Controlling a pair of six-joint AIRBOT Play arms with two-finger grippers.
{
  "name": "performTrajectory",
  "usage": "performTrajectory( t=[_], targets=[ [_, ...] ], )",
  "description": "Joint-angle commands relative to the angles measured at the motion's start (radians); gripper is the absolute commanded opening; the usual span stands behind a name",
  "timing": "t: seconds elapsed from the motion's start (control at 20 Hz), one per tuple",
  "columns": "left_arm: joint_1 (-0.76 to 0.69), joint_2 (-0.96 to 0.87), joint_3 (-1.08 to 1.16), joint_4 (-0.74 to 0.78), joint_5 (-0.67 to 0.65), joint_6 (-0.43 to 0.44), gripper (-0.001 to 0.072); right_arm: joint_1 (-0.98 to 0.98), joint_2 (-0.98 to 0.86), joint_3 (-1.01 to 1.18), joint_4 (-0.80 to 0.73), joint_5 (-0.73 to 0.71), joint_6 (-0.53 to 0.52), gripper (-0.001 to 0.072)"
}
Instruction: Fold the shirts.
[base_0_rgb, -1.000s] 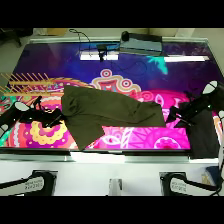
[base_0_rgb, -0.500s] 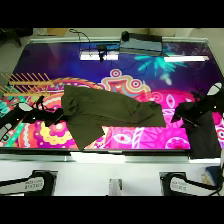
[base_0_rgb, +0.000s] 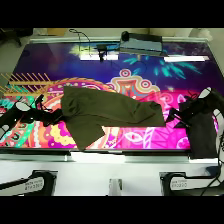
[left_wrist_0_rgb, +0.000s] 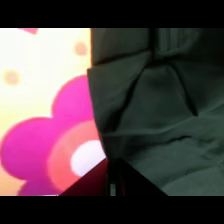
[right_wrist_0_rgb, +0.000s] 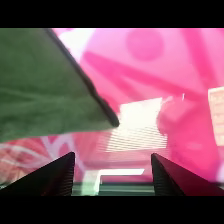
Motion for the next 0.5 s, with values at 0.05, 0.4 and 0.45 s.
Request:
performTrajectory(
  t=[0.05,0.4,0.45],
  targets=[
    [-0.009,0.034,0.001,-0.004,-0.028,0.005,0.0038,0.007,-0.077,-0.001,0.105,-0.051,-0.046,0.0487],
    [-0.043,0.06,0.001,-0.009,-0.064,0.003,0.0038,0.007,-0.106,-0.001,0.132,-0.141,-0.042,0.0404],
    [-0.046,0.064,0.001,-0.013,-0.068,0.003,0.0038,0.007,-0.108,-0.001,0.131,-0.154,-0.037,0.0399]
  ],
)
